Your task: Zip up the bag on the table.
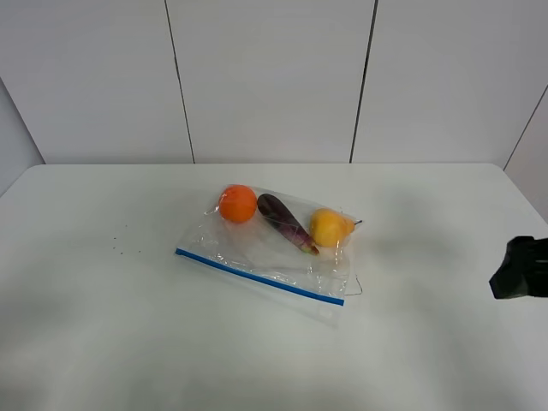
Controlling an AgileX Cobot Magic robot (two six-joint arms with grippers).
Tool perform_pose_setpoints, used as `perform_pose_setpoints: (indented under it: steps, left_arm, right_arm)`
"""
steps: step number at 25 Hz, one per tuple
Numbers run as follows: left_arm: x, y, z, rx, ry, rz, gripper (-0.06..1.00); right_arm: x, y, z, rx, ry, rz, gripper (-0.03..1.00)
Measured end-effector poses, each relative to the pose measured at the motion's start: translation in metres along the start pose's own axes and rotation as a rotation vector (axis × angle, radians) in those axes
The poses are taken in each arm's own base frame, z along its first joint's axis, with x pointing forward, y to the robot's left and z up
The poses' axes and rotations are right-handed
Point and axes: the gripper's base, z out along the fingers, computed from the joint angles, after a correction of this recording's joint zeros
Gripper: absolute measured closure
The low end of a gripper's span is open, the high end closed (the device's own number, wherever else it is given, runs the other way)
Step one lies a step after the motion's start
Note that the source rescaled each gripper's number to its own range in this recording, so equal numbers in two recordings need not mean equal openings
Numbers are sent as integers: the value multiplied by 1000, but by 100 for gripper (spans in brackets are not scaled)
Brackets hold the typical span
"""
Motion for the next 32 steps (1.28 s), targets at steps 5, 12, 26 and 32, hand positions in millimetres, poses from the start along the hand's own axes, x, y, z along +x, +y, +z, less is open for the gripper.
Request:
perform_pose_setpoints:
  steps: [5,12,26,32]
  left_arm:
    - [0,0,0,0,0,0,0]
    - [0,0,0,0,0,0,0]
    - [0,0,0,0,0,0,0]
    - [0,0,0,0,0,0,0]
  right_arm:
    - [54,4,-19,15,-247,-13,-3]
    - [111,8,-40,25,-551,-28,-3]
    - [144,10,-56,43,-778,-20,-3]
    - [144,10,-56,43,-778,-20,-3]
